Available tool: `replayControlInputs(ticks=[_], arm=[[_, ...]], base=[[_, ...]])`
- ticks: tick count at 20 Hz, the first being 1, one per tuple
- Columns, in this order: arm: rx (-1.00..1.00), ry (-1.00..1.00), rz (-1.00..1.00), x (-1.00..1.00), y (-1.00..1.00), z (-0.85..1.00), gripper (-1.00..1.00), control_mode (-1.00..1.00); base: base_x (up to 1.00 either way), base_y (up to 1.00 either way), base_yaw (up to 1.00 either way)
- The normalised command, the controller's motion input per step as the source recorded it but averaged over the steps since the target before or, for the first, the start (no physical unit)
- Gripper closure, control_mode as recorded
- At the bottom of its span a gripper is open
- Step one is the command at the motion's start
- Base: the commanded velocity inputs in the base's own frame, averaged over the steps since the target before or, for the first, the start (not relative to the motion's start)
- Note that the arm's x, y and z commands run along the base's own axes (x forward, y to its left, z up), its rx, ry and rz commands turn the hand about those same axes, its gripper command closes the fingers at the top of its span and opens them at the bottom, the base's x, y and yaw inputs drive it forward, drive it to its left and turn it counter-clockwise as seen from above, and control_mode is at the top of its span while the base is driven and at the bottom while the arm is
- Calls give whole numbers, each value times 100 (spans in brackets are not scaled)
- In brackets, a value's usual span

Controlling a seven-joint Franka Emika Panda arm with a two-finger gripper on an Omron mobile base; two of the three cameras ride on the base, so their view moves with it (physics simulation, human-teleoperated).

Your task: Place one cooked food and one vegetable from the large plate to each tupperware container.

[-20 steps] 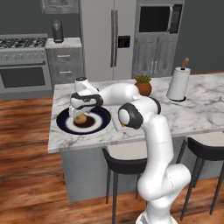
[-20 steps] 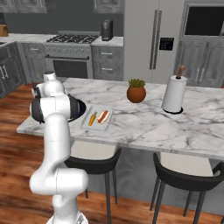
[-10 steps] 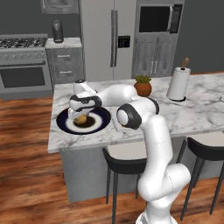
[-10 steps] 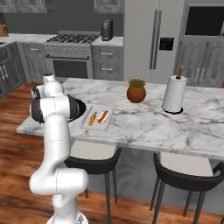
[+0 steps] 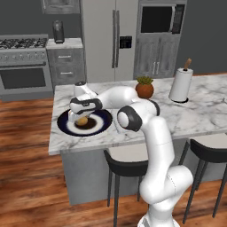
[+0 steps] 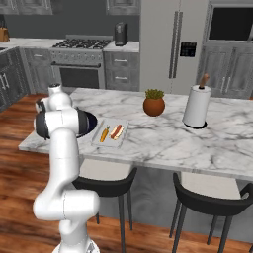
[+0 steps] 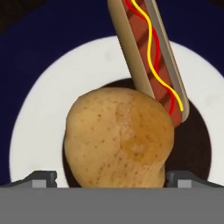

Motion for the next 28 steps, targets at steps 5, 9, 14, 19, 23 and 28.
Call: replayControlInputs(ticks=[5, 9, 14, 19, 23, 28], arm=[[0, 0, 0, 15, 0, -8, -100, -100], [0, 0, 0, 12, 0, -13, -100, -100], [0, -1, 0, 0, 3, 0, -100, -100], [0, 0, 0, 0, 3, -1, 100, -100], [0, 0, 0, -2, 0, 0, 100, -100], [0, 0, 0, -26, -1, 6, 100, -100]], base=[[0, 0, 0], [0, 0, 0], [0, 0, 0], [0, 0, 0], [0, 0, 0], [0, 0, 0]])
